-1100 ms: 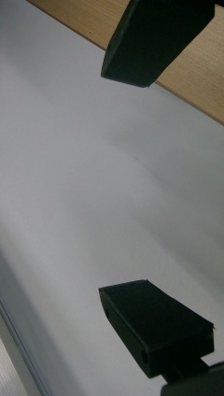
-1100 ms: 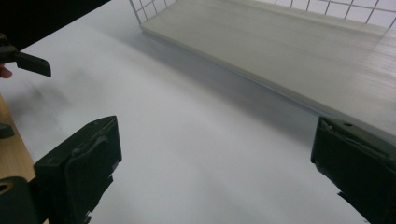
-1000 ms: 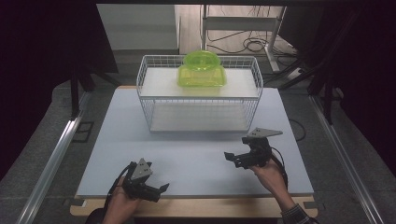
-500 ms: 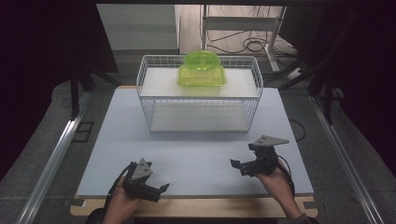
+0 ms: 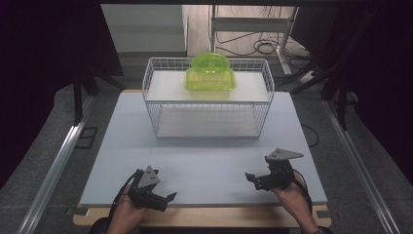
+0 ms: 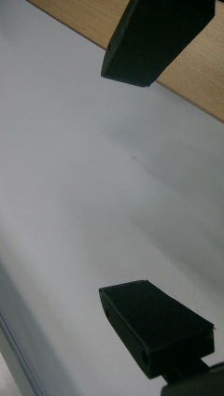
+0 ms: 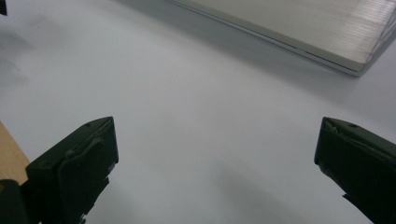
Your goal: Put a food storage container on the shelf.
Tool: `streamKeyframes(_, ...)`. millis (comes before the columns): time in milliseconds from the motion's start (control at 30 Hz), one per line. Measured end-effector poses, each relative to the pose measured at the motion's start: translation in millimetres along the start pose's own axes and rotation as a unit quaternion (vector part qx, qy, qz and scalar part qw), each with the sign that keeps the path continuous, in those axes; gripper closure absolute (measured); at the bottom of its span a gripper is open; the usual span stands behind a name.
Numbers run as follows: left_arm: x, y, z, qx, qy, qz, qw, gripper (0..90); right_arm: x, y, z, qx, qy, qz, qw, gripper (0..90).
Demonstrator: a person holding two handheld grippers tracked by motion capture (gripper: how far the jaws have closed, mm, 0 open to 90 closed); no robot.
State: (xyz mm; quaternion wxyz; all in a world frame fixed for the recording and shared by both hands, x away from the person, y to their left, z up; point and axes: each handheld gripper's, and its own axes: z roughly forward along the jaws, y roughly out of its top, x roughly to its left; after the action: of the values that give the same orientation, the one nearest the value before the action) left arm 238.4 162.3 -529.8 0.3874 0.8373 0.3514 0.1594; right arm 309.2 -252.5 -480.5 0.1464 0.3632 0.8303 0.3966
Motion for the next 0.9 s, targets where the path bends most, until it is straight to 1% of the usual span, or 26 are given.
streamKeyframes(200,-0.1,-0.1,0.6,0.003,0.0,0.002,1.0,0.0,-2.6,-8.5,-0.8,0.01,-0.008,0.003,0.9999,0.0)
streamKeyframes(467,-0.2,-0.4,1.0,0.004,0.0,0.002,1.0,0.0,-4.3,-19.3,0.0,0.021,-0.01,0.01,0.9997,0.0)
streamKeyframes(533,-0.3,-0.5,1.2,0.005,0.0,0.002,1.0,0.0,-4.6,-21.7,0.3,0.023,-0.012,0.008,0.9996,0.0)
streamKeyframes(700,-0.3,-0.6,1.7,0.007,0.0,0.003,1.0,0.0,-4.6,-28.2,2.2,0.034,-0.01,0.014,0.9993,0.0)
streamKeyframes(900,-0.7,-0.8,2.2,0.009,-0.001,0.003,1.0,0.0,-5.8,-33.9,6.0,0.047,-0.01,0.012,0.9988,0.0)
